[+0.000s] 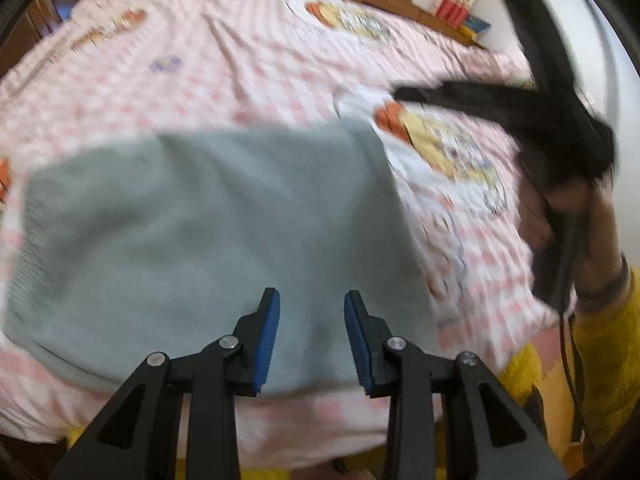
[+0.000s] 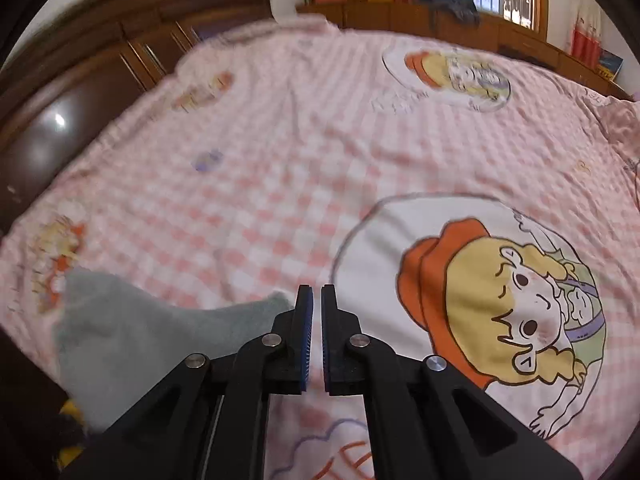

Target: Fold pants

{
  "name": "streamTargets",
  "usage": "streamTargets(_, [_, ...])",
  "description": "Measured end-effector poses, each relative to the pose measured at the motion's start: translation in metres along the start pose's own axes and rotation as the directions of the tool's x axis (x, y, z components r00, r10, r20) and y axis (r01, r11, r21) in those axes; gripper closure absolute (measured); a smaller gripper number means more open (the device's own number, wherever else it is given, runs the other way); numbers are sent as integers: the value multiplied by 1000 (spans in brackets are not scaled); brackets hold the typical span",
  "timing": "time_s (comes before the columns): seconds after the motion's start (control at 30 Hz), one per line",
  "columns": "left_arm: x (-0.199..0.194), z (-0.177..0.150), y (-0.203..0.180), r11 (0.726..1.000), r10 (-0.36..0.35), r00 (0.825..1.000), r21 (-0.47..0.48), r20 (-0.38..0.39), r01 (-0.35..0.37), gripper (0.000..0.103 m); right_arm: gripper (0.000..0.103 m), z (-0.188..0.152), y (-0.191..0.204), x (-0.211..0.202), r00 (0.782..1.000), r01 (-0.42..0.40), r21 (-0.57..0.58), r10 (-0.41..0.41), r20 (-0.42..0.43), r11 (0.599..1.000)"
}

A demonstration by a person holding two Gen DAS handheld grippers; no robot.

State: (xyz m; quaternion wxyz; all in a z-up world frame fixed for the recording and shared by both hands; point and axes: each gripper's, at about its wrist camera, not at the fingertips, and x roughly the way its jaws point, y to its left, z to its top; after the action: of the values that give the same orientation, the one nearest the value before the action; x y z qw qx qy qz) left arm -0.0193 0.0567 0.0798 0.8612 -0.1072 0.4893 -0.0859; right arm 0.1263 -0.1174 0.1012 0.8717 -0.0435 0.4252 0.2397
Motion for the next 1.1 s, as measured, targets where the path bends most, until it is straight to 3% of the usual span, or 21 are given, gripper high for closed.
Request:
streamTargets(0.03, [-2, 5, 5, 1000, 9, 1000, -6, 13, -9, 68, 98, -2, 4, -1, 998, -60, -2, 59, -12, 998])
streamTargets(0.13, [-7, 31, 32, 997, 71, 995, -41, 68, -69, 68, 98, -8, 15, 12, 988, -134, -2, 134, -73, 991])
streamTargets(0.2, [-1, 47, 58, 988, 139, 987, -79, 80, -133, 68, 98, -14, 21, 30, 989, -109, -19, 106, -103, 994])
streamTargets(0.3, [14, 53, 98, 960, 261, 965, -117, 31, -255, 71, 98, -24, 19, 58, 989, -33, -27, 28, -146, 999])
streamTargets(0.33, [16, 51, 108, 956, 269, 963, -128, 14, -265, 85, 98, -26, 15, 66, 988, 7, -27, -11, -155, 1000])
streamTargets(0.37, [19, 49, 118, 954, 266, 964, -142, -3, -263, 91, 98, -26, 9, 70, 988, 32, -25, -35, -153, 999])
streamTargets(0.47, [14, 40, 137, 953, 192, 981, -236, -10, -189, 94, 98, -29, -6, 61, 988, 94, 26, -90, -128, 995])
streamTargets(0.53, [7, 39, 137, 952, 177, 984, -251, -6, -172, 94, 98, -32, -14, 47, 991, 53, 82, -43, -123, 995])
streamTargets(0.6, [0, 39, 130, 956, 179, 984, -237, 5, -172, 86, 96, -42, -17, 24, 992, -34, 154, 52, -115, 987])
streamTargets(0.67, [-7, 36, 120, 966, 175, 984, -198, 22, -167, 71, 87, -55, -16, 6, 987, -90, 215, 116, -111, 972])
streamTargets(0.73, [-10, 31, 110, 969, 202, 979, -147, 26, -196, 71, 81, -75, -14, -11, 979, -147, 276, 180, -98, 950])
streamTargets(0.8, [-8, 23, 104, 967, 233, 972, -109, 14, -230, 71, 75, -94, -7, -16, 965, -193, 337, 241, -106, 921])
streamTargets(0.9, [-7, 9, 107, 964, 233, 972, -128, -20, -233, 71, 74, -129, 5, -6, 918, -259, 443, 361, -163, 858])
streamTargets(0.93, [-6, 7, 108, 966, 215, 976, -145, -27, -216, 71, 74, -136, 9, -2, 911, -261, 453, 372, -175, 852])
streamTargets(1.0, [-6, 3, 106, 969, 189, 981, -159, -31, -192, 71, 74, -148, 17, -1, 931, -235, 436, 329, -155, 869])
streamTargets(1.1, [-4, -1, 98, 968, 215, 976, -121, -33, -217, 71, 78, -155, 25, -10, 933, -247, 424, 333, -140, 871])
